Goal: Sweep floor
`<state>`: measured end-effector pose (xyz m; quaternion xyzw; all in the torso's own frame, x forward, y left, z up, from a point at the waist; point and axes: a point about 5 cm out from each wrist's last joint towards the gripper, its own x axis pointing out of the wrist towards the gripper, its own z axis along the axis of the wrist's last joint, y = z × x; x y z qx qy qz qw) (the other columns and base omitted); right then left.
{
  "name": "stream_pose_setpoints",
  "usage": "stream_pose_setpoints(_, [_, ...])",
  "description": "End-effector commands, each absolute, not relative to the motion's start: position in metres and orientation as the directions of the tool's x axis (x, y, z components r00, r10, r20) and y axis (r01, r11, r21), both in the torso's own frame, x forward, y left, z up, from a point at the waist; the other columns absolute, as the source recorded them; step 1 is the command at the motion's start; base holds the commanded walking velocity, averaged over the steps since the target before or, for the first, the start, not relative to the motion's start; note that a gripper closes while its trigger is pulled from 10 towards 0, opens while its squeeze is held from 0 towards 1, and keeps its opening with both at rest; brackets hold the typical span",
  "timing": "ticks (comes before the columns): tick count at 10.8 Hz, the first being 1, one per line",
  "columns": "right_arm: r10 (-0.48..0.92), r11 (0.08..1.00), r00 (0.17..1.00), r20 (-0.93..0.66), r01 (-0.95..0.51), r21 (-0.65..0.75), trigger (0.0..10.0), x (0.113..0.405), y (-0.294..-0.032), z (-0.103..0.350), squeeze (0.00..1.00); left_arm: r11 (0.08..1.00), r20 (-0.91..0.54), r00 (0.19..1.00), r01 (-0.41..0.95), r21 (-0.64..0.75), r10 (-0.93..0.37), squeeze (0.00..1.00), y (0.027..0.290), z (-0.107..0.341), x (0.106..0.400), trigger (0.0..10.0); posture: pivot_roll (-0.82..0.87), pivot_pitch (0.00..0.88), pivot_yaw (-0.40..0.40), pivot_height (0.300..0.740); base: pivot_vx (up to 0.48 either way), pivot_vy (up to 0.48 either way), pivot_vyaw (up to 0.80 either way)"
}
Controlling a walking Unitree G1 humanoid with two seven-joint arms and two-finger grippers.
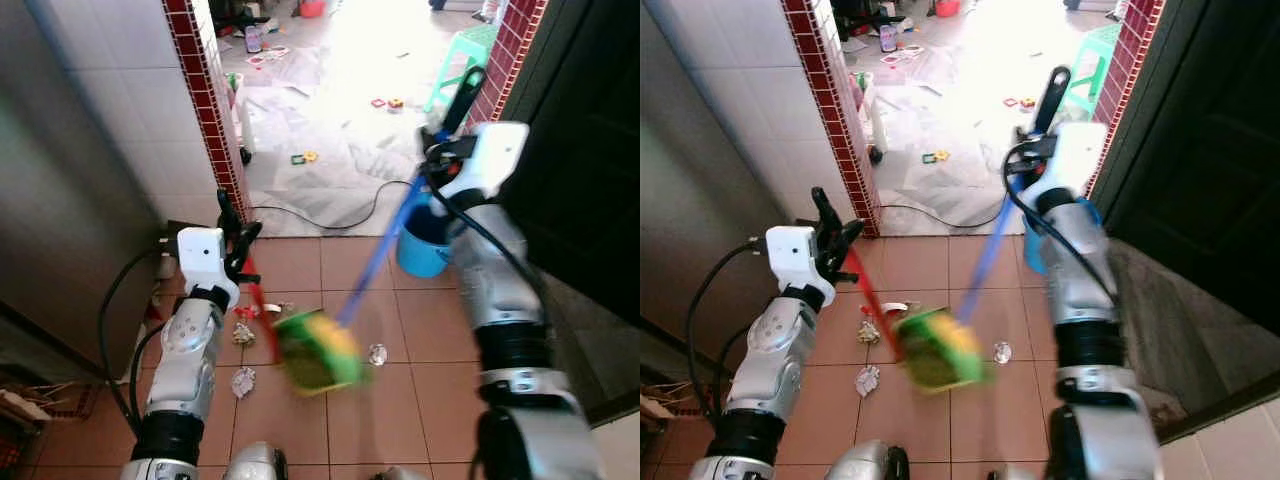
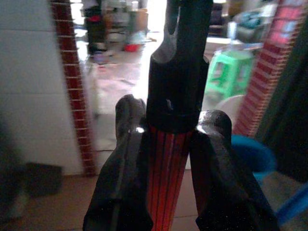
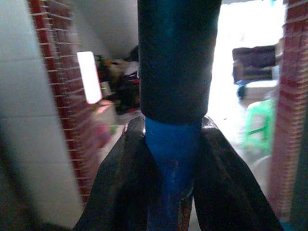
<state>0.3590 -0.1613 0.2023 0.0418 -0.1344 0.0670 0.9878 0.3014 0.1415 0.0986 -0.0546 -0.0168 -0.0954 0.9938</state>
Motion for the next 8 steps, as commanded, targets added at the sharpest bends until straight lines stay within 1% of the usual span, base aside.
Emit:
stream_pose_setpoints(1, [0.104, 0.992, 0.929, 0.356, -0.125, 0.036, 10.0, 0.358, -0.164, 0.221, 0.00, 0.958, 0.124, 0.960, 0.264, -0.109, -0.250, 0.00, 0.141, 0.119, 0.307, 10.0, -0.05, 0.000, 0.029, 0.740, 0.000, 0.000, 0.00])
stream_pose_setpoints(2, [0.101, 0.992, 0.925, 0.368, -0.122, 0.036, 10.0, 0.356, -0.169, 0.226, 0.00, 0.938, 0.093, 0.941, 0.333, -0.099, -0.325, 0.00, 0.140, 0.115, 0.304, 10.0, -0.05, 0.000, 0.033, 0.740, 0.000, 0.000, 0.00])
stream_pose_setpoints(4, [0.117, 0.993, 0.895, 0.431, -0.116, -0.028, 10.0, 0.352, -0.171, 0.244, 0.00, 0.914, 0.040, 0.918, 0.397, -0.089, -0.395, 0.00, 0.141, 0.105, 0.299, 10.0, -0.06, 0.000, 0.043, 0.740, 0.000, 0.000, 0.00])
stream_pose_setpoints(6, [0.095, 0.995, 0.888, 0.450, -0.102, -0.010, 10.0, 0.352, -0.173, 0.252, 0.00, 0.898, 0.013, 0.901, 0.433, -0.081, -0.433, 0.00, 0.141, 0.100, 0.297, 10.0, -0.07, 0.000, 0.053, 0.740, 0.000, 0.000, 0.00])
stream_pose_setpoints(7, [0.083, 0.996, 0.882, 0.465, -0.080, -0.027, 10.0, 0.351, -0.176, 0.255, 0.00, 0.886, 0.012, 0.891, 0.454, -0.093, -0.455, 0.00, 0.140, 0.101, 0.296, 10.0, -0.06, 0.000, 0.056, 0.740, 0.000, 0.000, 0.00])
stream_pose_setpoints(8, [0.102, 0.995, 0.874, 0.474, -0.093, -0.042, 10.0, 0.351, -0.176, 0.258, 0.00, 0.883, 0.017, 0.889, 0.458, -0.101, -0.458, 0.00, 0.140, 0.103, 0.295, 10.0, -0.06, 0.000, 0.058, 0.740, 0.000, 0.000, 0.00])
